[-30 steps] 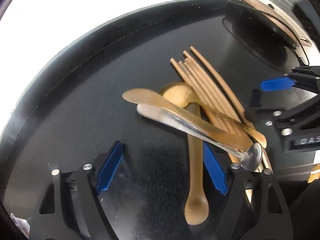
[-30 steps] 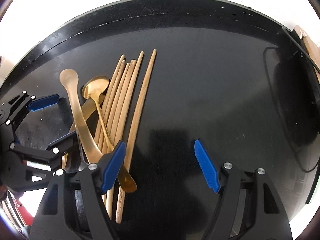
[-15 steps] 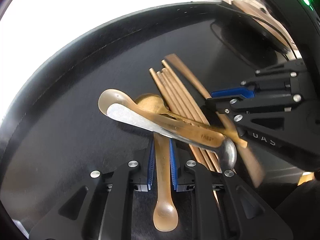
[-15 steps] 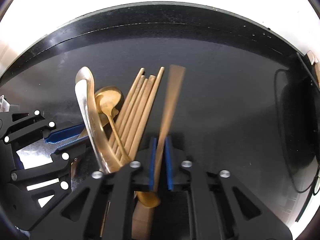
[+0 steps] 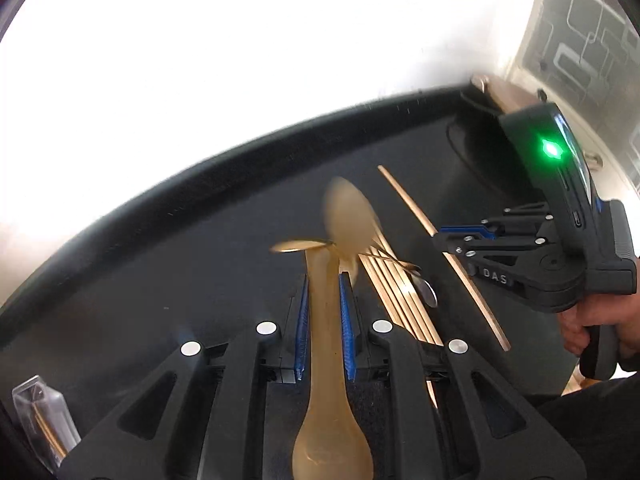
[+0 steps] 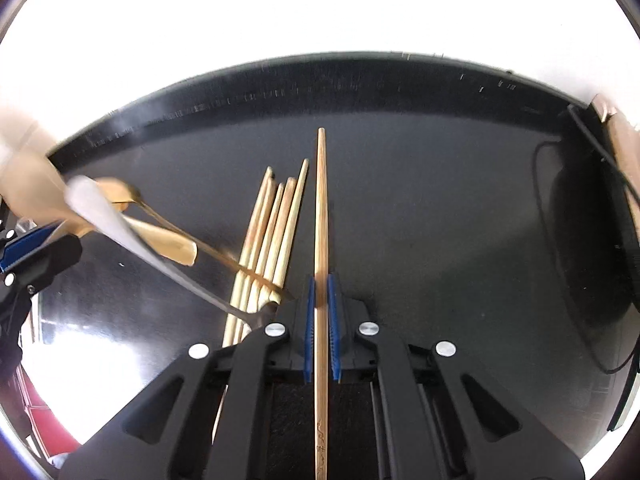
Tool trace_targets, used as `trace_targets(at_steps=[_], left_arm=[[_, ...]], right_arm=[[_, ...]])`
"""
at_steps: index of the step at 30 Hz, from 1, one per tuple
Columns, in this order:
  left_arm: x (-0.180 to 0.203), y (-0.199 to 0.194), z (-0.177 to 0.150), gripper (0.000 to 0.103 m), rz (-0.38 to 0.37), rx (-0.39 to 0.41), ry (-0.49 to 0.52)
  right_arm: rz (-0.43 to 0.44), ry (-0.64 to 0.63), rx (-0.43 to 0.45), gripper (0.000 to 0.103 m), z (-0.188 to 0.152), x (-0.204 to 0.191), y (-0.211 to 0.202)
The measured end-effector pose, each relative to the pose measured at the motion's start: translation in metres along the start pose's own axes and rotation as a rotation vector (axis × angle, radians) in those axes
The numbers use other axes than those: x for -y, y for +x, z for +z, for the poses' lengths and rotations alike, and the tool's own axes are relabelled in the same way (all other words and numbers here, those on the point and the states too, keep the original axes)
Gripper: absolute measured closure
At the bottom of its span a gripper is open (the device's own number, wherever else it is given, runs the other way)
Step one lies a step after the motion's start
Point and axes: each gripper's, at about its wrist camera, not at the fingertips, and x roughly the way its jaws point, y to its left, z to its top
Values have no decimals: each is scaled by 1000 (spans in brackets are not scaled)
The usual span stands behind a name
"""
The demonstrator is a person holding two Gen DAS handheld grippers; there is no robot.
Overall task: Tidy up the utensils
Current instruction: 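Grasp the tan spoon with the left tool while the right tool grasps a chopstick, then carry tan spoon and chopstick into the clear container and open both tools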
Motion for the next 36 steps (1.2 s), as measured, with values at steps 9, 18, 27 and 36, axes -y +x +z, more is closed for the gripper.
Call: trace_targets(at_steps=[9, 18, 27, 36], left_arm=[[-13, -56, -18, 89, 61, 81, -104], [-36, -73, -58, 89, 64, 49, -246], [-69, -99, -104, 89, 128, 14, -345], [-127, -141, -164, 89, 210, -12, -443]], right_arm=[[23, 15, 61, 96, -6, -4, -41], [44, -45, 60, 96, -22, -18, -54], [63, -130, 43, 96, -43, -73, -67], [166, -223, 10, 96, -49, -170, -77]])
